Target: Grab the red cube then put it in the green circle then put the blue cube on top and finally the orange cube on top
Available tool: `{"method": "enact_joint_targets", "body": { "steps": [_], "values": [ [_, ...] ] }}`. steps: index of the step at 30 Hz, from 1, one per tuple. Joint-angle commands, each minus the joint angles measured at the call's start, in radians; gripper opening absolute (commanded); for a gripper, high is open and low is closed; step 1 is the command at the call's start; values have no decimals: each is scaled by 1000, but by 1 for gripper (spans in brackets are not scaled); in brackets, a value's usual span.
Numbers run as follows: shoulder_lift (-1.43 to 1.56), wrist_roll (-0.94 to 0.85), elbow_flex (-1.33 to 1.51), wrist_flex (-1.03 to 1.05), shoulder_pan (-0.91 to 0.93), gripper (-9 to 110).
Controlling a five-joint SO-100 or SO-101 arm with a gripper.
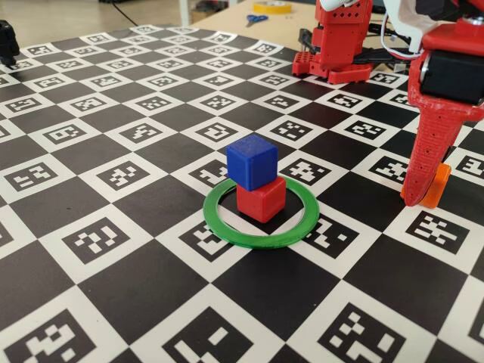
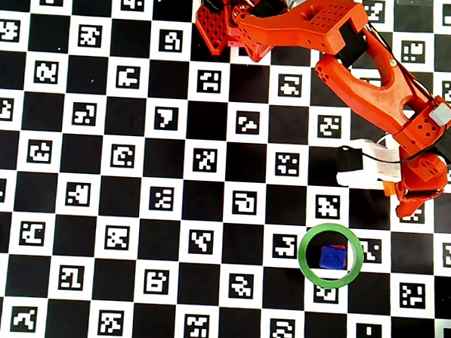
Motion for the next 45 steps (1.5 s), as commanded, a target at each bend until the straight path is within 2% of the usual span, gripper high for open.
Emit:
{"method": "enact_joint_targets", "body": {
  "steps": [1, 4, 10, 34, 45],
  "values": [
    [23, -6, -6, -9, -6, 20],
    [17, -18, -5, -9, -8, 14],
    [20, -54, -6, -9, -11, 10],
    [290, -110, 40, 124, 54, 9],
    [407, -158, 61, 169, 147, 9]
  ]
}}
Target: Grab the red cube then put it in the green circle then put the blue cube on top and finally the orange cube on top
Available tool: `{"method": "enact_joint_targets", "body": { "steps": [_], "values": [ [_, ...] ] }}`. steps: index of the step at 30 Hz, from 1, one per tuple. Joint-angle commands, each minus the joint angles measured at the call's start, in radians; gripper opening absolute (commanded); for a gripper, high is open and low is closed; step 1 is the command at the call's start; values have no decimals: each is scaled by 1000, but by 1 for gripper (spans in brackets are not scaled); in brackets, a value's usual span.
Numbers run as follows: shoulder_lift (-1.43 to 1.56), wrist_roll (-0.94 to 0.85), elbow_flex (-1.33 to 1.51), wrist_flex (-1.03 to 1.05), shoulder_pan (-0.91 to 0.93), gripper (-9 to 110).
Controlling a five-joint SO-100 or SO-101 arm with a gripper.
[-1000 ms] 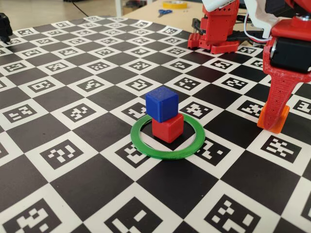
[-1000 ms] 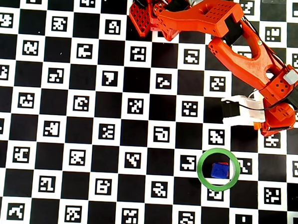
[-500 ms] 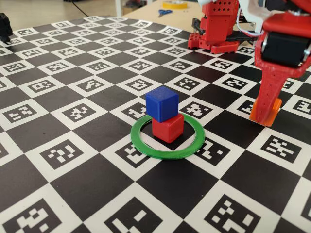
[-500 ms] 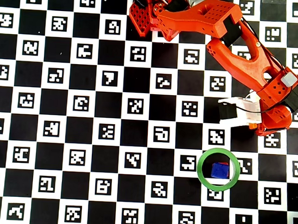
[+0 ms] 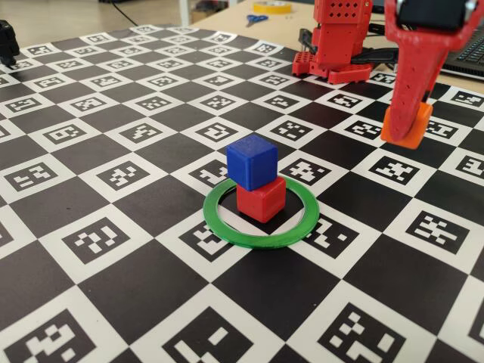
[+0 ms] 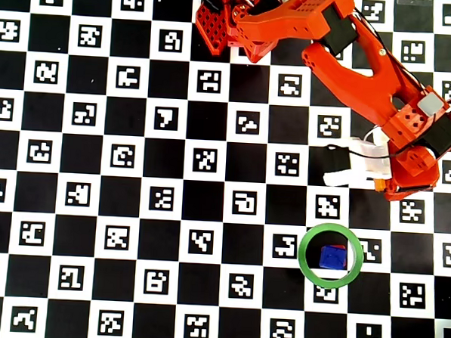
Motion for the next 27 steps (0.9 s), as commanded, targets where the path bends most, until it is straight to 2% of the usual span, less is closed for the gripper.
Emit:
{"method": "enact_joint_targets", "body": {
  "steps": [1, 10, 27],
  "values": [
    [150, -20, -29, 18, 48, 9],
    [104, -60, -170, 54, 152, 9],
    [-147, -87, -522, 94, 209, 8]
  ]
}}
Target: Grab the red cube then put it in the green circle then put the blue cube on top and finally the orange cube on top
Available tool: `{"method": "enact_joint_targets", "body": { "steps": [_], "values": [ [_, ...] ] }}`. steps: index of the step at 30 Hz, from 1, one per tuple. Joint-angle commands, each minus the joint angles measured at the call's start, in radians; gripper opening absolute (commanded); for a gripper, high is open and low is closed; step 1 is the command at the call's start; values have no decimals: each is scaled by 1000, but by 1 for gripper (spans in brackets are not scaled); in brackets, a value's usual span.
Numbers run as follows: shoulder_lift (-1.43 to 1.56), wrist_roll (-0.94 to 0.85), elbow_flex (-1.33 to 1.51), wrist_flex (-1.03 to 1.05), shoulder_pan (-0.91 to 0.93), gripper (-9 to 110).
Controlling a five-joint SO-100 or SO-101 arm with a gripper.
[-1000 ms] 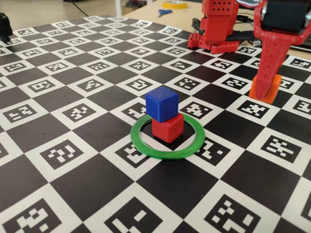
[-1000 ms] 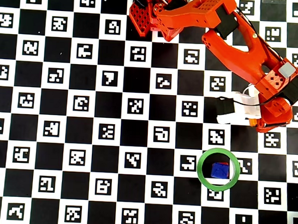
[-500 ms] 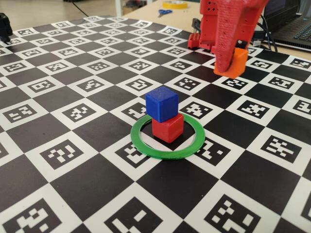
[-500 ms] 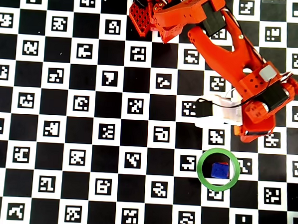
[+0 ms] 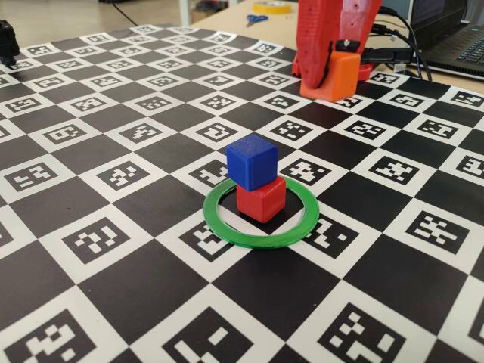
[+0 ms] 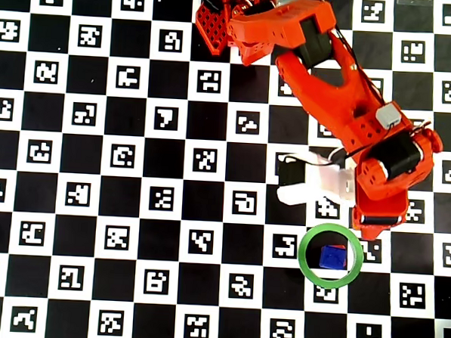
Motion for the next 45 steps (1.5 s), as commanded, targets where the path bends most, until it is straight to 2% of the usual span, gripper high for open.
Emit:
{"method": "enact_joint_targets", "body": {
  "steps": [1, 14, 36, 45],
  "values": [
    [5, -8, -140, 5, 21, 7],
    [-69, -48, -192, -31, 106, 7],
    [-107, -46, -190, -64, 117, 8],
    [-104, -5, -215, -37, 118, 30]
  ]
}}
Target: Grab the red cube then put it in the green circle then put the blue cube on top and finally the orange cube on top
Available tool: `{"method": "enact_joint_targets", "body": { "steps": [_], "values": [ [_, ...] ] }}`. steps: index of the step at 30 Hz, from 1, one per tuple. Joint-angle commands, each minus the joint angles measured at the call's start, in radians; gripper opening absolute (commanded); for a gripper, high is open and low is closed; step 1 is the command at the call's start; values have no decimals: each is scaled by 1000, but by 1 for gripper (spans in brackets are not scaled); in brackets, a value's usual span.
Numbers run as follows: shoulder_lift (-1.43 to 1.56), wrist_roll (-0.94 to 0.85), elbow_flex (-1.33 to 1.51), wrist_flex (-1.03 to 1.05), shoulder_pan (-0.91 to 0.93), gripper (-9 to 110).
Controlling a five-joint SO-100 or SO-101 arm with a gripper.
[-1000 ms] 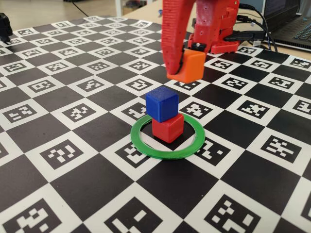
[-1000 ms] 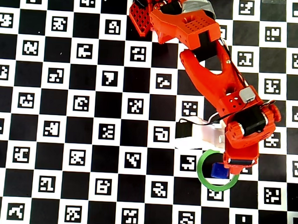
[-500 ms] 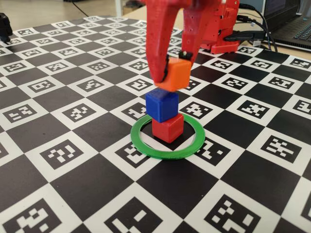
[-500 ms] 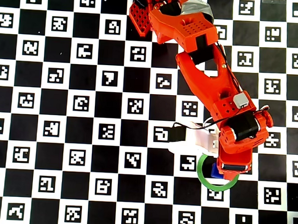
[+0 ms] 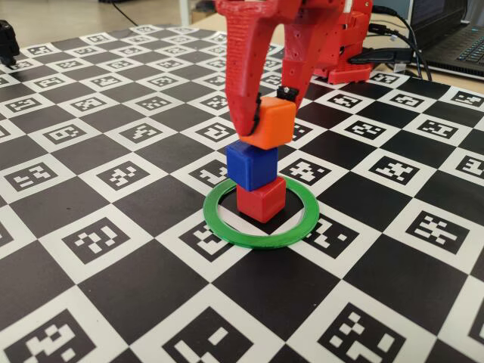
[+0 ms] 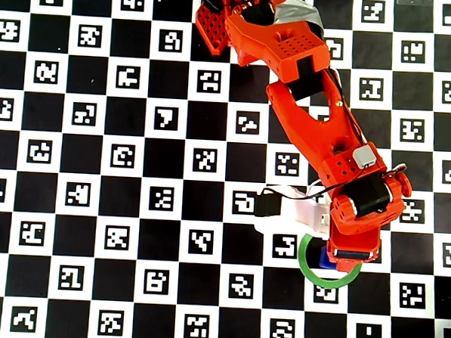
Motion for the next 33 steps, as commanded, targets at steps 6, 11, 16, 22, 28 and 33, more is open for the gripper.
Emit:
{"method": "enact_joint_targets", "body": {
  "steps": [6, 11, 16, 22, 28, 33],
  "values": [
    [44, 51, -87, 20, 15, 37],
    [52, 52, -87, 23, 15, 37],
    [97, 55, -46, 29, 3, 37],
    [187, 74, 52, 28, -21, 37],
    [304, 83, 132, 20, -43, 37],
    [420, 84, 236, 11, -55, 37]
  ]
}}
